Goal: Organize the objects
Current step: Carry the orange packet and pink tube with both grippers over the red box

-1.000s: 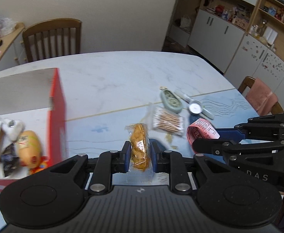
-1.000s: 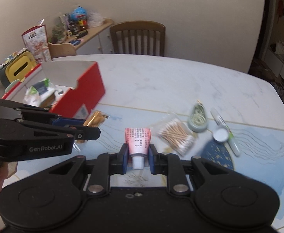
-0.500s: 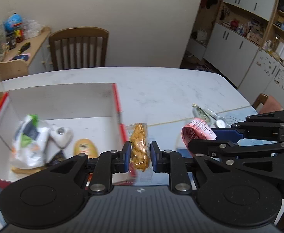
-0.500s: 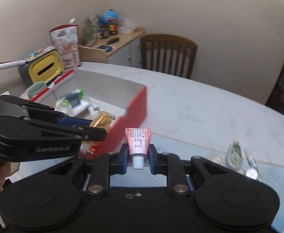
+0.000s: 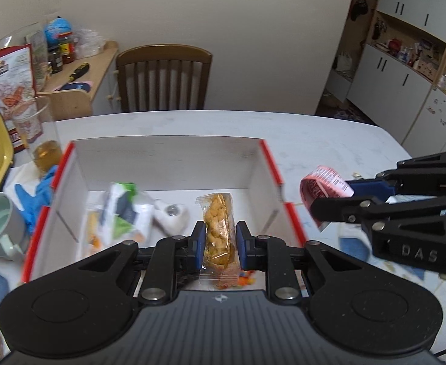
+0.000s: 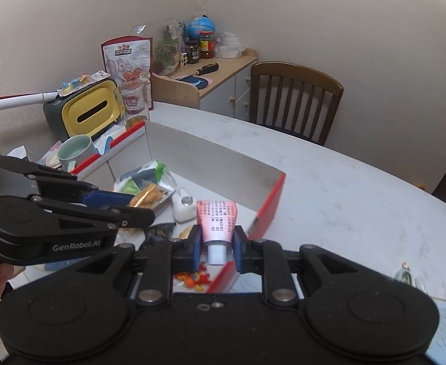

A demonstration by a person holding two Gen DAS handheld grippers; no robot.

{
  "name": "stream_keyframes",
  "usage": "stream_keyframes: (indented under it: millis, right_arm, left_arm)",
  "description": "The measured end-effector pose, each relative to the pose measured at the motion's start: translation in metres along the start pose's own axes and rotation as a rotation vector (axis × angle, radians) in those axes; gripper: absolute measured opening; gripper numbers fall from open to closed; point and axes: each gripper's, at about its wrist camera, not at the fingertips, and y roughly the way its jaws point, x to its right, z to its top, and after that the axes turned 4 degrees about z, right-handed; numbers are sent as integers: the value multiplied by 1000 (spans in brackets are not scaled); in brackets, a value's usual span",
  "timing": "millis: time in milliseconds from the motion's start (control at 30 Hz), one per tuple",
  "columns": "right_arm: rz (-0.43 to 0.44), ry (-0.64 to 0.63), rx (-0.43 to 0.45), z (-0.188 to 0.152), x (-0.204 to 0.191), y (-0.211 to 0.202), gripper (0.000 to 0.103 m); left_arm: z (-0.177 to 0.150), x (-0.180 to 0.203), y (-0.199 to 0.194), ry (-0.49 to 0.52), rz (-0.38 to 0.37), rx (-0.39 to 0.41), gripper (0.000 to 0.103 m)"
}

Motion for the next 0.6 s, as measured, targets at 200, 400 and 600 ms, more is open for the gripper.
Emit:
stream_keyframes:
  millis: [200, 400, 600]
  right_arm:
    - [28, 19, -50, 20, 1, 31, 20]
    - [14, 23, -93, 32, 6, 65, 20]
    - [15, 19, -125, 39, 7, 95, 20]
  left_arm:
    - [4, -20, 25, 18, 37, -48, 20]
    - [6, -26, 49, 44, 33, -92, 20]
    - [8, -21, 69, 88, 26, -120, 20]
